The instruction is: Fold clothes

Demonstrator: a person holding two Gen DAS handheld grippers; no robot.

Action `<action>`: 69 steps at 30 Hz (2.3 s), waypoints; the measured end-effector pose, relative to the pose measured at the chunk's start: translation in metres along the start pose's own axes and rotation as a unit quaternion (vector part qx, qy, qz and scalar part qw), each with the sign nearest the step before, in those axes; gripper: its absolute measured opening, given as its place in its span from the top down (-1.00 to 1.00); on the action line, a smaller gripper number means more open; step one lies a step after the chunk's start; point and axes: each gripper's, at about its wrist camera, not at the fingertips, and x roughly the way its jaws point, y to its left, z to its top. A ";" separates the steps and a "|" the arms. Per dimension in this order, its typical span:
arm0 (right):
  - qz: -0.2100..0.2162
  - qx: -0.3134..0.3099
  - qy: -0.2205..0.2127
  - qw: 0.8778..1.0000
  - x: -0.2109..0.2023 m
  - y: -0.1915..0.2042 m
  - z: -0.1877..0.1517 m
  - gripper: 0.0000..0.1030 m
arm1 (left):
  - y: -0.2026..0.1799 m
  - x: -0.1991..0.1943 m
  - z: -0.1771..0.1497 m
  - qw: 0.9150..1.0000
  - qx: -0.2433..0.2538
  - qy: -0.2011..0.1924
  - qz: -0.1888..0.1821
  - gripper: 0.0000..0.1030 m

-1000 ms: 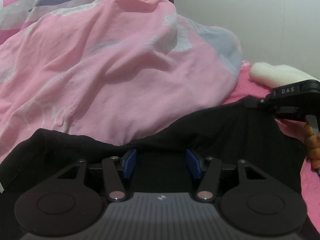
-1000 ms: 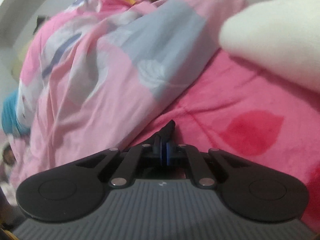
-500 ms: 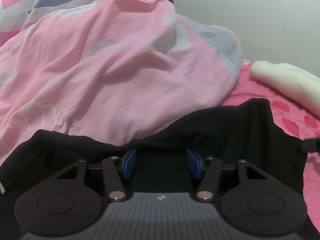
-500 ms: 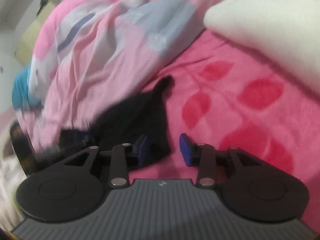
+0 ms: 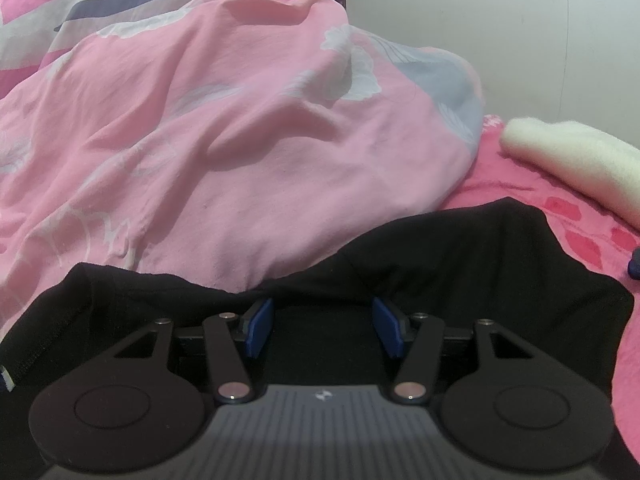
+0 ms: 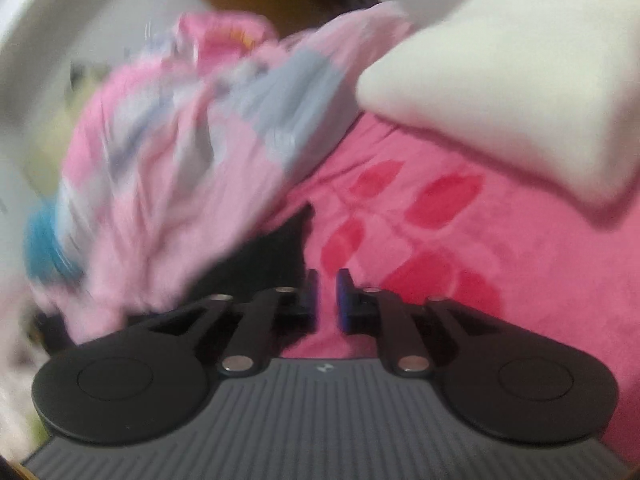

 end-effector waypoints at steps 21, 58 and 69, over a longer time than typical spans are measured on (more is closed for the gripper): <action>0.030 0.002 -0.011 0.999 0.015 -0.010 -0.001 0.58 | 0.124 -0.311 -0.011 0.976 -0.182 -0.017 0.120 -0.55; 0.161 -0.300 0.223 0.913 -0.079 0.434 -0.188 0.02 | 0.209 -0.511 -0.247 0.915 -0.348 -0.070 0.193 -0.64; 0.145 -0.435 0.362 0.812 0.079 0.565 -0.353 0.02 | 0.293 -0.396 -0.270 0.899 -0.402 -0.040 0.168 -0.13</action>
